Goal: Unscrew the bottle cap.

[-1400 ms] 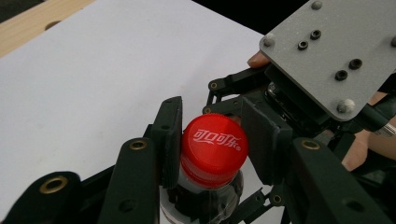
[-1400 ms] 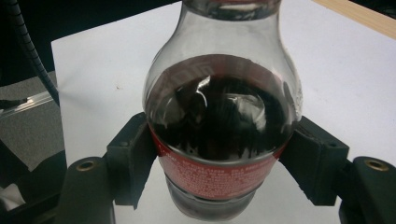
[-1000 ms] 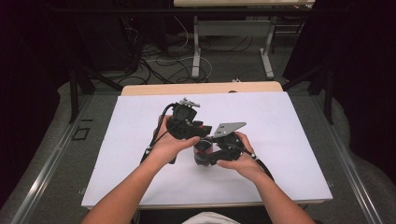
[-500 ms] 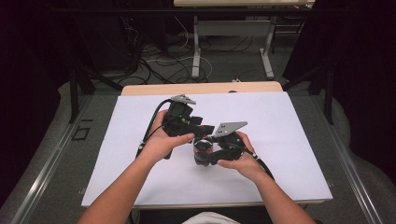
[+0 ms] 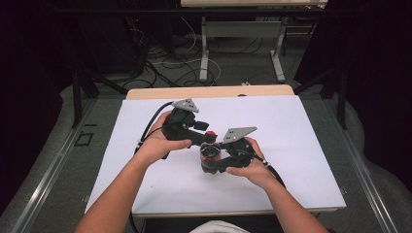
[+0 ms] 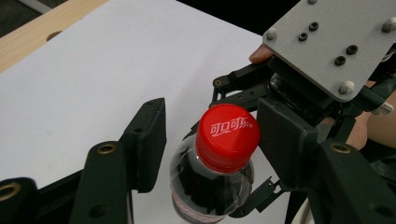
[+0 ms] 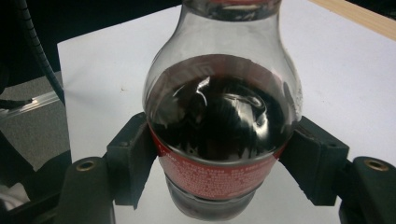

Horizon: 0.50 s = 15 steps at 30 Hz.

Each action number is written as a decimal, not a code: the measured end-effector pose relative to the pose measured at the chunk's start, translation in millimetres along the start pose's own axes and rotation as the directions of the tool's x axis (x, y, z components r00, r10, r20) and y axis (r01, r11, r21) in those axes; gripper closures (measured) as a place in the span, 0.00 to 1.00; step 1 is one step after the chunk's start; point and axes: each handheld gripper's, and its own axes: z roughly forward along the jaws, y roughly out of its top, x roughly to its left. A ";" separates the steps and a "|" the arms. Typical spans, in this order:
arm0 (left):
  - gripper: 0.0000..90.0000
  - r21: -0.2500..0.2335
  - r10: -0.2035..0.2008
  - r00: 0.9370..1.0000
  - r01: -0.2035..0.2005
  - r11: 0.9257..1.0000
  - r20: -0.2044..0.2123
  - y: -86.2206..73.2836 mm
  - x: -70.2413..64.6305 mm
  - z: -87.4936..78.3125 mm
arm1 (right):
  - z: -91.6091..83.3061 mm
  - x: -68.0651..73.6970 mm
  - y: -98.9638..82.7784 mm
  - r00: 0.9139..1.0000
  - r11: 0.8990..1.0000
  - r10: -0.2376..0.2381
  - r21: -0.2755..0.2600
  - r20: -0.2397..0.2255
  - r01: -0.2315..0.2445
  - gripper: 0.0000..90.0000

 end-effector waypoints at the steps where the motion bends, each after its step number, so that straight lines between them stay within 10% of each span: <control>1: 0.50 -0.014 -0.003 1.000 0.003 1.000 -0.008 -0.3 -0.8 2.3 | 0.2 0.3 0.0 1.000 1.000 0.002 0.005 -0.003 -0.002 0.34; 5: 0.57 0.013 0.007 1.000 -0.007 1.000 0.013 2.5 -1.6 5.0 | 2.1 1.1 -0.4 1.000 1.000 -0.002 -0.007 0.001 0.002 0.34; 10: 0.68 0.018 -0.005 0.998 0.007 1.000 -0.059 5.4 -12.9 9.0 | 2.1 -0.8 -1.0 1.000 1.000 -0.008 -0.002 0.011 0.008 0.34; 15: 0.68 0.025 -0.100 0.980 0.106 0.994 -0.173 8.6 -24.4 10.5 | 2.7 0.1 -1.3 1.000 1.000 0.002 0.001 0.015 -0.002 0.34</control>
